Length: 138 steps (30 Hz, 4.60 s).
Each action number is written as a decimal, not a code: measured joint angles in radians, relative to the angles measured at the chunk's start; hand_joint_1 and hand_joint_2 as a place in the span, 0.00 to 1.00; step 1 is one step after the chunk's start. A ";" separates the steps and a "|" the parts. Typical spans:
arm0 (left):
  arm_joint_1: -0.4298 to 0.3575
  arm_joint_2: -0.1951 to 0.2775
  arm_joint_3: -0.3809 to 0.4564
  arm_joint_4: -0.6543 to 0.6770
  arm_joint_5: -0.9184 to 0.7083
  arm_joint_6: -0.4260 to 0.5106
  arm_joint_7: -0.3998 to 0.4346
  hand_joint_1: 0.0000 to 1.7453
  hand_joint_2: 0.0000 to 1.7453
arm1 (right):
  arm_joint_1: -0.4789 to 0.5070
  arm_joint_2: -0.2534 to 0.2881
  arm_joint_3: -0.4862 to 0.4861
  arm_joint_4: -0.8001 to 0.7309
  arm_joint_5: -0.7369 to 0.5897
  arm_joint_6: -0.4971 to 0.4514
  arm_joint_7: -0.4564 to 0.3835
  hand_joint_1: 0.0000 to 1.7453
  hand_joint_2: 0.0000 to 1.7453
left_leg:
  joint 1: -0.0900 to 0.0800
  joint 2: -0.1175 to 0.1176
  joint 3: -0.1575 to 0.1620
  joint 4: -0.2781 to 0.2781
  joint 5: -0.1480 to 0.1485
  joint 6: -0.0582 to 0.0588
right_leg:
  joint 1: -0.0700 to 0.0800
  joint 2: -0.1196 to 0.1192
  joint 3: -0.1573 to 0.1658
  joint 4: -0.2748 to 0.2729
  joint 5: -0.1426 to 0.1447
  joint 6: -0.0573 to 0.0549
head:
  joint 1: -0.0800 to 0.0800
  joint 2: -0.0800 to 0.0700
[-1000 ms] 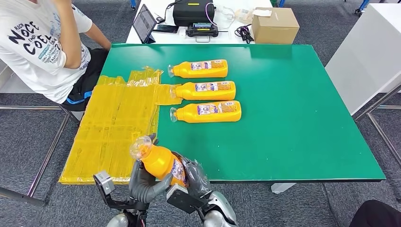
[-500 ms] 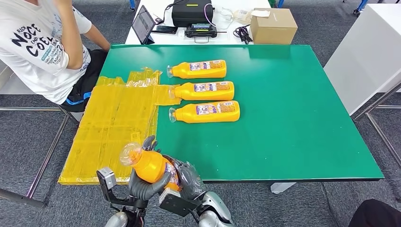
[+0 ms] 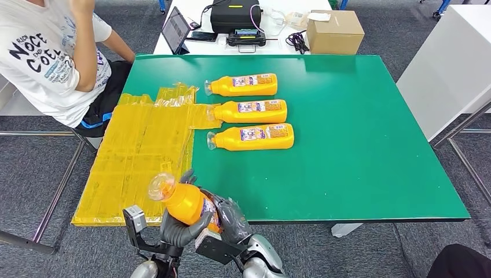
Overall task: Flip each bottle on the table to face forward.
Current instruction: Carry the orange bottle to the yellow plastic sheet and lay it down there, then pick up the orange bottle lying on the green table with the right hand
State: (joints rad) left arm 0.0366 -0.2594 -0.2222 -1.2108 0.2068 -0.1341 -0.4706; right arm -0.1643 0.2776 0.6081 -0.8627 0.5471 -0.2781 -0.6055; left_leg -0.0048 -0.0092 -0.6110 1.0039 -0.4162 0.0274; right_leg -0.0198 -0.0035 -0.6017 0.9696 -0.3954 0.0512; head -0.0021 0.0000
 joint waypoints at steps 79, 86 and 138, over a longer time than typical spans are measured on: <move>-0.275 0.034 0.246 -0.020 -1.000 0.823 -0.106 1.00 1.00 | 0.129 -0.063 -0.110 -0.627 -0.335 0.236 -0.074 0.00 0.00 | 0.000 -0.001 -0.006 0.000 0.001 0.000 | 0.000 0.000 -0.005 0.000 0.001 0.000 | 0.000 0.000; -0.379 0.089 0.314 0.052 -1.714 0.828 0.144 1.00 1.00 | 0.128 -0.063 -0.109 -0.717 -0.384 0.225 -0.085 0.00 0.00 | 0.000 0.001 -0.005 0.000 0.001 0.000 | 0.000 0.002 -0.006 0.000 0.002 -0.002 | 0.000 0.000; -0.606 0.282 0.246 0.695 -1.080 0.062 -0.028 0.00 0.00 | 0.082 -0.046 -0.111 -0.622 -0.395 0.301 0.014 0.00 0.00 | 0.000 -0.012 0.013 -0.001 0.002 -0.001 | 0.000 -0.006 0.017 0.000 -0.004 -0.004 | 0.000 0.000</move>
State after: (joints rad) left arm -0.5696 0.0224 0.0241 -0.5157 -0.8735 -0.0724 -0.4990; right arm -0.0827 0.2314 0.4966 -1.4847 0.1526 0.0225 -0.5914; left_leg -0.0047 -0.0209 -0.5975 1.0025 -0.4146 0.0260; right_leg -0.0200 -0.0098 -0.5842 0.9700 -0.3990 0.0474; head -0.0019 0.0000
